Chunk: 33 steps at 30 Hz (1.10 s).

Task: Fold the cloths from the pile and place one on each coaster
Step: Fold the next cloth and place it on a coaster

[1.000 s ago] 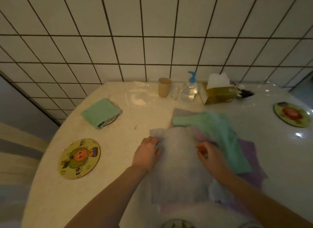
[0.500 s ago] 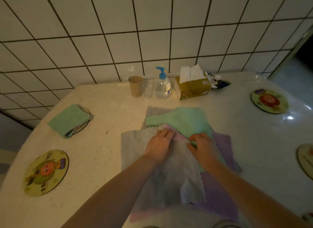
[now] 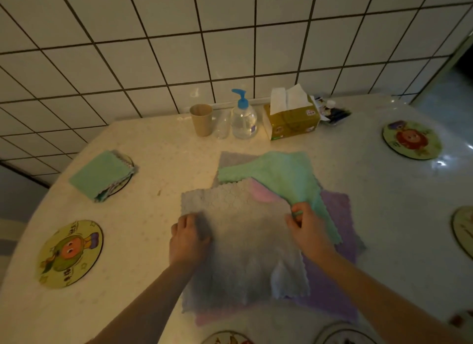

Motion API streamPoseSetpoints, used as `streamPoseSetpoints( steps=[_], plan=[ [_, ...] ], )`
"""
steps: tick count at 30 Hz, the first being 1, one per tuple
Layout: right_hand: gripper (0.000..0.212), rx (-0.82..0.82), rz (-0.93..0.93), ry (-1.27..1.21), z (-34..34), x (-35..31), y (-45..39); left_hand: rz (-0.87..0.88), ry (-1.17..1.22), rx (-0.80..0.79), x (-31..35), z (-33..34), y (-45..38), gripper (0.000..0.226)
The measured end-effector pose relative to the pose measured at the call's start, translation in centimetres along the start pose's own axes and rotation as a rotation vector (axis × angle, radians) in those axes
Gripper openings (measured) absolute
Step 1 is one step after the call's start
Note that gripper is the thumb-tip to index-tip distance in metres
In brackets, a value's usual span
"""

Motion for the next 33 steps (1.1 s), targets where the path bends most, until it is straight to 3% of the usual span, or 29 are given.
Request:
streamPoseSetpoints(
  steps=[5,10,14,16,18,24,29,33],
  plan=[
    [0.029,-0.025,0.003,0.179,0.0,2.2,4.9,0.095,0.048,0.002,-3.1,1.9,5.3,0.060],
    [0.036,-0.010,0.011,0.165,0.2,2.3,7.5,-0.235,0.410,0.048,-3.4,1.9,8.2,0.056],
    [0.031,0.034,0.037,0.025,0.1,1.1,8.1,-0.463,0.594,-0.023,-4.2,0.8,8.9,0.022],
    [0.026,0.061,0.027,-0.042,0.1,0.0,8.4,-0.465,0.688,-0.037,-4.7,-0.2,9.0,0.011],
    [0.021,0.069,-0.003,-0.071,0.3,-1.4,8.6,-0.441,0.770,-0.025,-5.1,-1.8,8.7,0.013],
    [0.014,-0.006,-0.098,-0.082,2.5,-6.2,9.8,-0.317,0.856,0.182,-8.0,-8.7,7.5,0.012],
    [0.015,-0.118,-0.120,-0.142,8.5,-8.9,14.6,-0.321,0.830,0.273,-15.4,-11.4,11.3,0.011],
    [0.014,-0.205,-0.087,-0.110,13.9,-7.9,19.5,-0.388,0.868,0.222,-23.4,-8.4,16.3,0.014]
  ],
)
Point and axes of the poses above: each hand's wrist, its own y-axis away from the middle knuckle, its own z-axis out of the palm, x = y × z, the point moved 1 cm from there along -y, towards the middle knuckle, and after that the axes turned 12 degrees about -y, right-handed, at the moved point
